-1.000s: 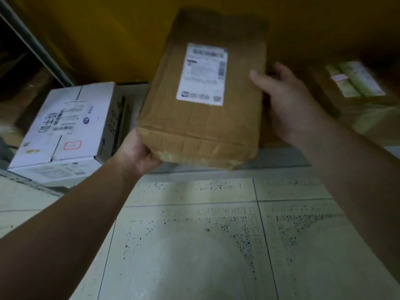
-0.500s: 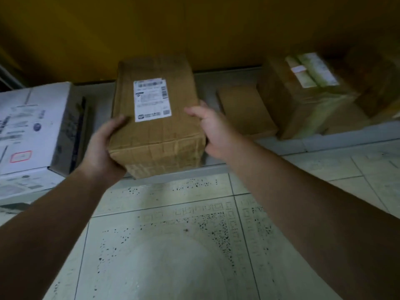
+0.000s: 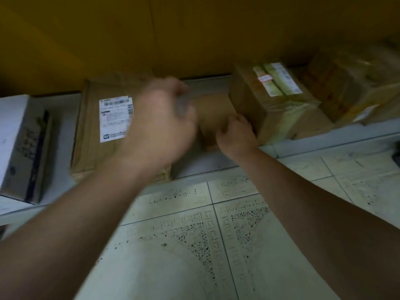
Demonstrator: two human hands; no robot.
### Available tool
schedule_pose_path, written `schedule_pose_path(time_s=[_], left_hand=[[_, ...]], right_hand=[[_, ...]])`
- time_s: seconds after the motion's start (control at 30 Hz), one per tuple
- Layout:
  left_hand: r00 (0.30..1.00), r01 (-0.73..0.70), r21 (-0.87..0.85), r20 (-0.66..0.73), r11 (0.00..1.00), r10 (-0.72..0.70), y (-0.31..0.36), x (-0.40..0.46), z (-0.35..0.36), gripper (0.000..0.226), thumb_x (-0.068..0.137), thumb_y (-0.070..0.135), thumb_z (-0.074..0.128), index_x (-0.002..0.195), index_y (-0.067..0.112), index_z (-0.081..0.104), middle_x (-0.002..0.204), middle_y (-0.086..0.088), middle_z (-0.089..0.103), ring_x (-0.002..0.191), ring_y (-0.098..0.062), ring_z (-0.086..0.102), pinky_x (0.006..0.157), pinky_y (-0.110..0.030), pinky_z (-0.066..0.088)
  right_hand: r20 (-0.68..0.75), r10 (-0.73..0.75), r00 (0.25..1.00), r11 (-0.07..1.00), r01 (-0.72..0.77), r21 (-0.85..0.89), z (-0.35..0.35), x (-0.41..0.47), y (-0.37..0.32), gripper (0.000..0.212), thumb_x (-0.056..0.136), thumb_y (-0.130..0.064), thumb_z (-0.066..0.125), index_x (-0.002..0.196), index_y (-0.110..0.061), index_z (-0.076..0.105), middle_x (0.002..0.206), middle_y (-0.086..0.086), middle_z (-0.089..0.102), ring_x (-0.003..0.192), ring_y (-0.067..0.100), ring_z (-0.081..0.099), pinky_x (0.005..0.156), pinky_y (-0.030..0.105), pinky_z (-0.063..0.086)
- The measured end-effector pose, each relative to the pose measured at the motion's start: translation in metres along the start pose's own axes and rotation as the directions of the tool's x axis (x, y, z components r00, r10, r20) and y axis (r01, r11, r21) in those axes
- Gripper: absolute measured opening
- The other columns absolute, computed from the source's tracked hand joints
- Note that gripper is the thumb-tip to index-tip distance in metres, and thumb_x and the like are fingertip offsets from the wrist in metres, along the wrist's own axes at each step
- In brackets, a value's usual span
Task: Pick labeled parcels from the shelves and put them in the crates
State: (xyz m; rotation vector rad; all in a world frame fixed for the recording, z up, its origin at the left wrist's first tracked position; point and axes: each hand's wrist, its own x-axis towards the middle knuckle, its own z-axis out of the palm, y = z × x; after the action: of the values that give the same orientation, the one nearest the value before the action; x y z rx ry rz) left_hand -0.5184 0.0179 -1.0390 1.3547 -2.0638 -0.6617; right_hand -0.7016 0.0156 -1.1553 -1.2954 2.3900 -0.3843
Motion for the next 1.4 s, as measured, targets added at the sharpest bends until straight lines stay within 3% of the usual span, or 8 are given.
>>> schedule_pose_path(time_s=[0.2, 0.5, 0.6, 0.67, 0.77, 0.9, 1.03, 1.4], left_hand=[[0.746, 0.632, -0.065, 0.321, 0.772, -0.584, -0.007, 0.031, 0.129, 0.054, 0.100, 0.039, 0.048, 0.149, 0.015, 0.047, 0.143, -0.013, 0.057, 0.125, -0.035, 0.060, 0.105, -0.046, 0.052], [0.652, 0.740, -0.514, 0.389, 0.433, -0.651, -0.029, 0.033, 0.141, 0.030, 0.098, 0.025, 0.068, 0.123, 0.009, 0.064, 0.100, -0.010, 0.071, 0.092, -0.025, 0.069, 0.081, -0.036, 0.061], [0.705, 0.686, -0.608, 0.423, 0.398, -0.569, -0.017, 0.029, 0.135, 0.048, 0.104, 0.058, 0.053, 0.118, 0.014, 0.065, 0.105, -0.009, 0.076, 0.099, -0.025, 0.073, 0.095, -0.042, 0.060], [0.747, 0.655, -0.619, 0.440, 0.435, -0.499, -0.015, 0.028, 0.133, 0.060, 0.106, 0.070, 0.031, 0.110, 0.024, 0.069, 0.107, -0.009, 0.079, 0.103, -0.026, 0.075, 0.096, -0.044, 0.059], [0.824, 0.564, -0.584, 0.356, 0.583, -0.440, -0.018, 0.022, 0.128, 0.028, 0.107, 0.055, 0.046, 0.116, 0.036, 0.064, 0.127, -0.012, 0.072, 0.106, -0.022, 0.071, 0.090, -0.038, 0.059], [0.869, 0.485, -0.704, 0.322, 0.518, -0.376, -0.023, 0.015, 0.113, 0.068, 0.099, 0.028, 0.075, 0.154, 0.021, 0.034, 0.123, 0.001, 0.071, 0.106, -0.013, 0.071, 0.092, -0.031, 0.060], [0.882, 0.444, -0.756, 0.276, 0.480, -0.381, -0.029, 0.014, 0.094, 0.032, 0.110, 0.027, 0.057, 0.138, 0.012, 0.059, 0.119, -0.003, 0.078, 0.103, -0.021, 0.077, 0.061, -0.028, 0.060], [0.936, 0.290, -0.790, 0.115, 0.540, -0.333, -0.021, 0.010, 0.092, 0.024, 0.112, 0.020, 0.052, 0.133, 0.008, 0.055, 0.126, -0.011, 0.075, 0.106, -0.030, 0.078, 0.063, -0.036, 0.064]], right_hand=[[0.002, 0.004, 1.000, 1.000, -0.004, -0.024, 0.014, -0.005, 0.010, 0.047, 0.089, -0.042, 0.061, 0.125, -0.011, 0.061, 0.142, 0.020, 0.053, 0.128, 0.043, 0.053, 0.105, 0.054, 0.049], [0.022, 0.032, 0.999, 0.987, -0.035, 0.159, -0.011, -0.017, -0.001, 0.045, 0.105, -0.024, 0.047, 0.149, -0.012, 0.051, 0.140, 0.014, 0.063, 0.132, 0.037, 0.052, 0.117, 0.043, 0.037], [0.113, 0.076, 0.991, 0.901, -0.117, 0.418, -0.020, -0.015, -0.007, 0.058, 0.104, -0.062, 0.038, 0.135, -0.020, 0.064, 0.129, 0.010, 0.069, 0.120, 0.030, 0.063, 0.110, 0.046, 0.046], [0.283, 0.104, 0.953, 0.605, -0.287, 0.743, -0.026, -0.015, -0.004, 0.097, 0.071, -0.097, 0.051, 0.136, -0.027, 0.065, 0.130, 0.007, 0.071, 0.122, 0.029, 0.065, 0.110, 0.050, 0.048], [0.387, -0.102, 0.916, 0.261, -0.351, 0.899, -0.038, -0.021, 0.009, 0.098, 0.070, -0.082, 0.075, 0.148, -0.026, 0.057, 0.135, 0.008, 0.072, 0.125, 0.032, 0.068, 0.105, 0.060, 0.054], [0.232, -0.154, 0.960, 0.246, -0.191, 0.950, -0.057, -0.022, 0.016, 0.035, 0.101, -0.020, 0.065, 0.136, -0.015, 0.065, 0.120, 0.007, 0.079, 0.114, 0.029, 0.075, 0.093, 0.047, 0.063], [0.193, -0.186, 0.963, 0.087, -0.179, 0.980, -0.069, -0.030, 0.017, 0.029, 0.099, -0.014, 0.064, 0.127, -0.016, 0.062, 0.119, 0.011, 0.079, 0.111, 0.031, 0.076, 0.101, 0.049, 0.060], [0.091, -0.201, 0.975, 0.037, -0.086, 0.996, -0.073, -0.036, 0.015, 0.035, 0.094, -0.010, 0.053, 0.126, -0.013, 0.066, 0.122, 0.013, 0.078, 0.124, 0.038, 0.068, 0.110, 0.055, 0.052]])
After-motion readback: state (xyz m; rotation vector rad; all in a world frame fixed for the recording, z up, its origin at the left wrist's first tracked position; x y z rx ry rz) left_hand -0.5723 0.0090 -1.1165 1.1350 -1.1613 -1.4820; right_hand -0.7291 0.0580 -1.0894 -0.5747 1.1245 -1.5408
